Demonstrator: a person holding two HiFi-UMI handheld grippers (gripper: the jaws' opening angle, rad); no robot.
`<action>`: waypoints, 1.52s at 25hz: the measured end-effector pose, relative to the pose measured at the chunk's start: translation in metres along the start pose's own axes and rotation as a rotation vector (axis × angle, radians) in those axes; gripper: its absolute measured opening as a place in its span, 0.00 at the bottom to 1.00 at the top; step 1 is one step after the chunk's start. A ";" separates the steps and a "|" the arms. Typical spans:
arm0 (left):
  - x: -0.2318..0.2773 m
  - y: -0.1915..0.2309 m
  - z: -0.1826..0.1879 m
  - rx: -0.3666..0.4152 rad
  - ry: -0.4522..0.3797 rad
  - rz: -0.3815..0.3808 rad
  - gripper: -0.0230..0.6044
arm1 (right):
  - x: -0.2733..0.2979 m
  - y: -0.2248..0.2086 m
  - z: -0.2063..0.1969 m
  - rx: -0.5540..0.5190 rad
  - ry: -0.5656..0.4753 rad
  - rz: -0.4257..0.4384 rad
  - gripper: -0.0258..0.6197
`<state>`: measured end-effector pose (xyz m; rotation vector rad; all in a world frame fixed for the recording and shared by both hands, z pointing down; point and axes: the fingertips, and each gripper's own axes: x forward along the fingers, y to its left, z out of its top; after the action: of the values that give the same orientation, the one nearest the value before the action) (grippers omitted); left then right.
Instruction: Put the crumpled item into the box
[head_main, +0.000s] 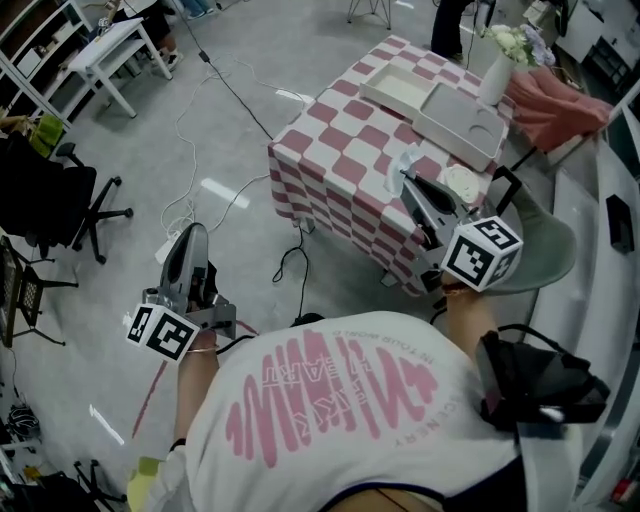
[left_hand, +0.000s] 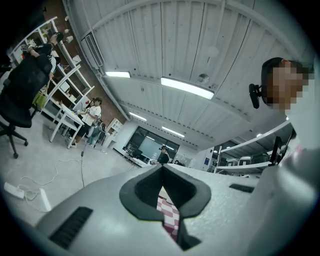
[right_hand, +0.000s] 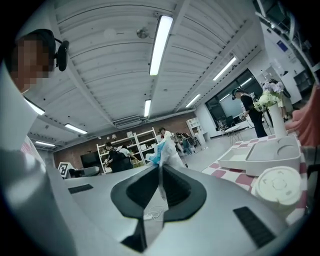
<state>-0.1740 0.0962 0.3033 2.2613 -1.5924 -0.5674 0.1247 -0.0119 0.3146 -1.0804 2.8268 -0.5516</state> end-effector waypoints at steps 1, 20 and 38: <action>0.002 0.002 -0.001 0.001 -0.002 0.007 0.05 | 0.002 0.000 -0.003 0.002 0.008 0.004 0.08; 0.080 0.061 -0.008 -0.044 0.012 0.060 0.05 | 0.058 -0.044 -0.014 0.031 0.042 -0.048 0.08; 0.252 0.130 0.048 -0.066 0.061 -0.163 0.05 | 0.145 -0.122 0.052 0.019 -0.040 -0.280 0.08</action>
<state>-0.2274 -0.1857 0.2883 2.3501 -1.3494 -0.5768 0.1023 -0.2071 0.3186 -1.4777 2.6462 -0.5670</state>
